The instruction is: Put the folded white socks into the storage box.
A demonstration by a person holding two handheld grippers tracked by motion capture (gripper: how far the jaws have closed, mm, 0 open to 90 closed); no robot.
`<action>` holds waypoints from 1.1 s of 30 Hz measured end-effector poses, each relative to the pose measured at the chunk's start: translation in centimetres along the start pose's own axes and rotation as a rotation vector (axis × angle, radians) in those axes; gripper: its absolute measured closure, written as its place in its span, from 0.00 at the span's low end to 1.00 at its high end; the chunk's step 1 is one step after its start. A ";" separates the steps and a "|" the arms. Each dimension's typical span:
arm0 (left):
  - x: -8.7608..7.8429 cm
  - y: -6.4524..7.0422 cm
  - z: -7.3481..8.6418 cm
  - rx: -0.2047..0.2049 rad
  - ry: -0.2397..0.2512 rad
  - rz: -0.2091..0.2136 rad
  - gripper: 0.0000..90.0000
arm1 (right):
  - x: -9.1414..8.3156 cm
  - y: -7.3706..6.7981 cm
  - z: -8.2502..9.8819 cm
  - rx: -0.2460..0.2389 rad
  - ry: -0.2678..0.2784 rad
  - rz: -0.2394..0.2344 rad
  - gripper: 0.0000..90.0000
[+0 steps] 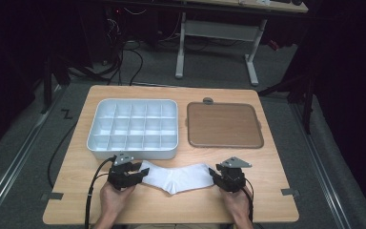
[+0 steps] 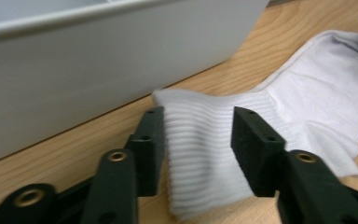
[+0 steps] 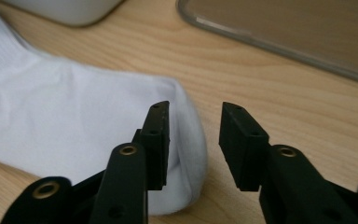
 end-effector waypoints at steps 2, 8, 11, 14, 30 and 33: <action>-0.3 -0.2 -0.3 -0.010 0.006 -0.018 0.51 | -0.6 -0.4 -0.5 -0.014 0.023 0.001 0.68; 0.1 -0.8 -0.2 -0.046 -0.017 -0.053 0.43 | -0.6 -3.0 -1.8 -0.078 0.049 -0.083 0.82; 0.5 -0.9 0.3 -0.080 -0.031 -0.081 0.43 | 0.7 -4.9 -2.0 -0.104 0.028 -0.158 0.87; 0.6 -1.0 0.8 -0.110 -0.038 -0.092 0.43 | 2.5 -6.9 -1.9 -0.138 -0.006 -0.207 0.89; 0.6 -0.4 2.5 -0.003 -0.010 -0.136 0.52 | 5.5 -9.2 -1.2 -0.192 -0.079 -0.215 0.91; 0.7 -0.1 2.8 0.025 -0.007 -0.133 0.61 | 5.8 -9.0 -0.7 -0.199 -0.093 -0.208 0.91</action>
Point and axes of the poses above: each handheld gripper's, and its own axes: x roughly forward along the jaws, z roughly out of its underside, y roughly to its right, the point moved 3 cm from there along x, roughly forward along the jaws, and after that the axes turned 9 degrees about -z, right-handed, at the moved point
